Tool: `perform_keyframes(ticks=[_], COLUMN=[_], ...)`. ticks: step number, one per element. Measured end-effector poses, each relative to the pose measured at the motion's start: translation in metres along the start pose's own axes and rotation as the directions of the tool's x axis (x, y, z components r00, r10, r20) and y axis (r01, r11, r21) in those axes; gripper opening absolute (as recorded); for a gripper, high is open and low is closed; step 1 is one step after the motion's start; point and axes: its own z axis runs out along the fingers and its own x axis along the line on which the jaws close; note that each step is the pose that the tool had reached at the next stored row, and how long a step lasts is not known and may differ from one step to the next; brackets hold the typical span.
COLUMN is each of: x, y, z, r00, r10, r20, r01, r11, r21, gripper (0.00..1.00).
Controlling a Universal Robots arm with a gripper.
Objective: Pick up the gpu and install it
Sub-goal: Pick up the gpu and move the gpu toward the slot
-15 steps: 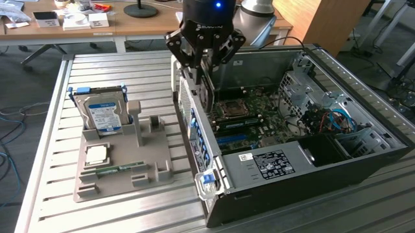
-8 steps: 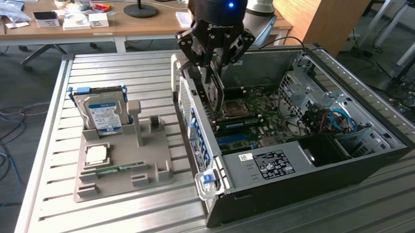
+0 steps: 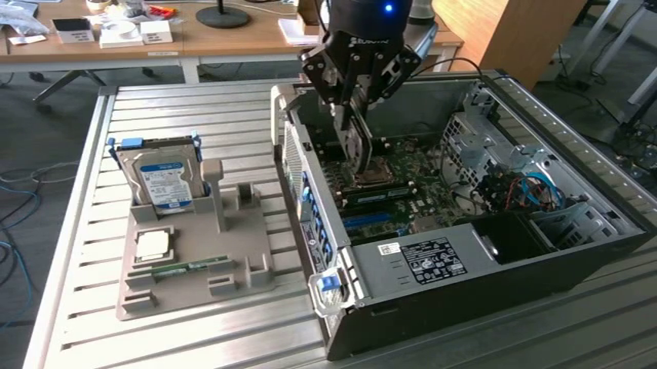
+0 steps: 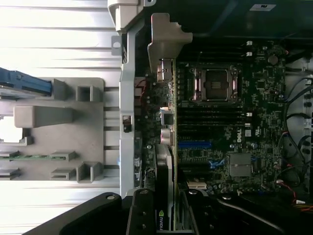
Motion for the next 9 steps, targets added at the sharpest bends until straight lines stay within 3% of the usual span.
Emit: perform_keyframes(ticks=[5, 9], x=[-0.0099, -0.0105], y=[0.0005, 0.0005], z=[0.0003, 0.0003], r00=[1.0000, 1.0000], r10=[0.000, 0.000], r20=[0.0000, -0.0001], r01=[0.000, 0.000], r11=[1.0000, 1.0000], r21=[0.0000, 0.0001], gripper=[0.27, 0.27])
